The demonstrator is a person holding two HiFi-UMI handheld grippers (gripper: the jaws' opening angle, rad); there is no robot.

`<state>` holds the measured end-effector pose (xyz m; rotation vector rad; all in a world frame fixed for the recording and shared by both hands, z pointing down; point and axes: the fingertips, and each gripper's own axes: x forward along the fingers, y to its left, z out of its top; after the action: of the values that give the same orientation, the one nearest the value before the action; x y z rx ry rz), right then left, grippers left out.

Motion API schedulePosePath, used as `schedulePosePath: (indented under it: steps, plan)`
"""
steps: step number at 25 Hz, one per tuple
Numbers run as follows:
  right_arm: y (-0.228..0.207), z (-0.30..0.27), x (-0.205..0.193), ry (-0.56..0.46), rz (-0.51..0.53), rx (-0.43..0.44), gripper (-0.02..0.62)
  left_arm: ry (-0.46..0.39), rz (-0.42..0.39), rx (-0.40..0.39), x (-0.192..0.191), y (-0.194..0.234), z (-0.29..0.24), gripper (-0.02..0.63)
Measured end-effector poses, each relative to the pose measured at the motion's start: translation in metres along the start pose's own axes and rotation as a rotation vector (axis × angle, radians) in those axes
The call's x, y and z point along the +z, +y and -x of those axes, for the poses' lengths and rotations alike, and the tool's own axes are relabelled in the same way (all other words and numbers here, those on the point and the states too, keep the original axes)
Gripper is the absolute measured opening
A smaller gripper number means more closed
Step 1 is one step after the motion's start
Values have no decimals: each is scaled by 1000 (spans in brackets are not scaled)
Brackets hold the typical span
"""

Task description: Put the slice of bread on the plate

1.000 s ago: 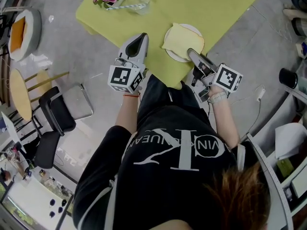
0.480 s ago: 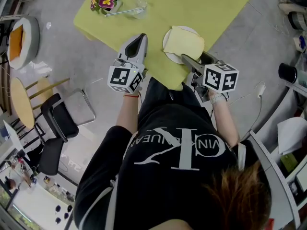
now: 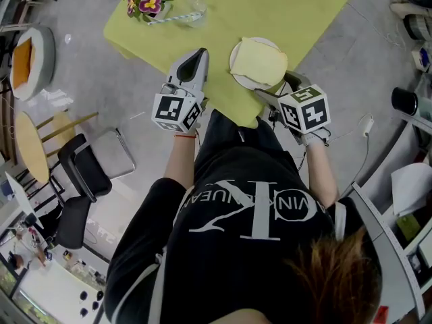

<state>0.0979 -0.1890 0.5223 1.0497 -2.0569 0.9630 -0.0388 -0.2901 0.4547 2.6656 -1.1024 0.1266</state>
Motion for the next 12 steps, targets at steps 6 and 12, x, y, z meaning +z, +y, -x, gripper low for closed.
schedulePosePath:
  steps: [6,12]
  plan:
    - [-3,7,-9,43,33,-18,402,-3,9,-4,0,-2,3,9]
    - [-9,14,-7,-5,-7,-22,396,-7,4,-14,2,-4,1,9]
